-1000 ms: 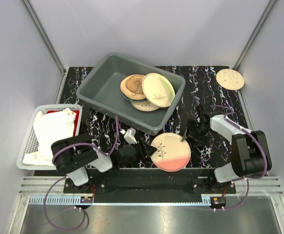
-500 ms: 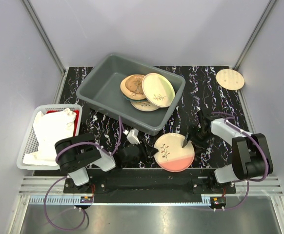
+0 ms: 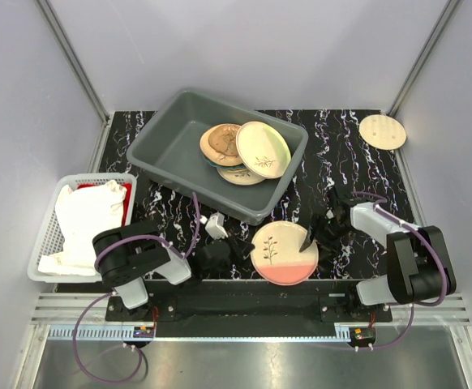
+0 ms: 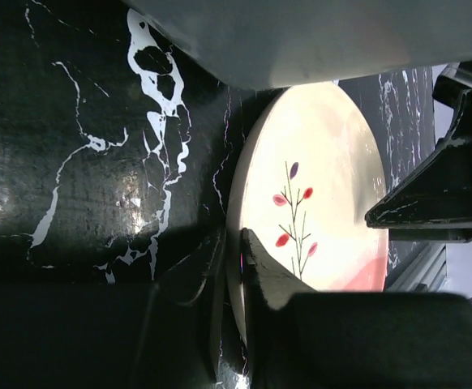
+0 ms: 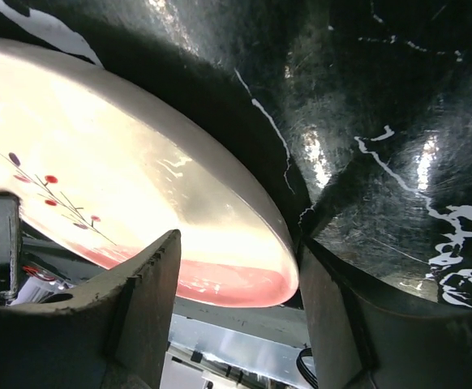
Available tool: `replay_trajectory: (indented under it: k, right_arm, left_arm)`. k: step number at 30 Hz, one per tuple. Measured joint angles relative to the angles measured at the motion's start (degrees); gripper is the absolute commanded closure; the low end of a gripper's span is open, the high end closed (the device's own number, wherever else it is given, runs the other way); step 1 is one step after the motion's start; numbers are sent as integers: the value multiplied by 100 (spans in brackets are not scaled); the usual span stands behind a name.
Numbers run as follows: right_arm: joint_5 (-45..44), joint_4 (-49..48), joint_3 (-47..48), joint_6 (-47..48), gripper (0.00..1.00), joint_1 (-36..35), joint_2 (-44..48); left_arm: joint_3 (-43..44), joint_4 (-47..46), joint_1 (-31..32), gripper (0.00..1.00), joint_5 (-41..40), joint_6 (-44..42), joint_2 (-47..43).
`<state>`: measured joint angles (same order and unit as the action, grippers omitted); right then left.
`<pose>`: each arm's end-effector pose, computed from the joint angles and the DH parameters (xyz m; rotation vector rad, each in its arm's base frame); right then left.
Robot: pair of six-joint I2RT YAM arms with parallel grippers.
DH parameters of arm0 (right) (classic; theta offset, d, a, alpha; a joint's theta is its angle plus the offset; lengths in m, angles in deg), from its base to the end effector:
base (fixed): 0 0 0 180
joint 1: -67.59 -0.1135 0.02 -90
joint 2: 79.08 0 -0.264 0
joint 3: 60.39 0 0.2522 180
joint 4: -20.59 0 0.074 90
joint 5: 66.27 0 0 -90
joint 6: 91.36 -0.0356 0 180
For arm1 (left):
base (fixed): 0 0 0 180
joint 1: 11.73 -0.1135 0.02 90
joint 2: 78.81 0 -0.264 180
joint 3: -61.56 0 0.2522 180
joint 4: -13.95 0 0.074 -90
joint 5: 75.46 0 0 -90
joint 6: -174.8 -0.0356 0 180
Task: Place the plates into the plastic bin on the countertop
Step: Pick up the plate from the corner of the board.
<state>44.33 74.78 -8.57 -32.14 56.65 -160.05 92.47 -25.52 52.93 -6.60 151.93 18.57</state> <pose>0.2051 0.0524 0.1448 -0.4962 -3.0257 -0.5842 0.1187 -0.2206 0.0954 -0.2946 2.1626 -1.0477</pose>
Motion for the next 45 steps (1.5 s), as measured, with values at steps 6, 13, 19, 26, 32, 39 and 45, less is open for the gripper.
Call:
replay_trajectory:
  k: [6,13,19,26,32,39,45]
  right_arm:
    - [20,-256,-205,-236,44,-22,264]
    - [81,-966,-868,-927,46,-22,1189]
    - [-57,-1075,-970,-1185,47,-22,1550]
    - [-133,-1261,-1134,-1287,43,-20,1460]
    - [-286,-1327,-1110,-1495,41,-295,1438]
    - [-164,-2057,-1139,-2006,48,-999,1029]
    - [166,-2946,-1384,-2566,49,-1390,826]
  left_arm:
    - [-4,-20,-13,91,-116,2,-2]
    - [-81,-205,-72,93,-302,44,66]
    - [-111,-313,-72,95,-345,92,116]
    - [-129,-398,-76,96,-374,111,160]
    - [-254,-442,-76,96,-422,188,92]
    - [-721,-509,-146,98,-925,240,-227]
    - [-949,-662,-181,99,-1506,297,-238]
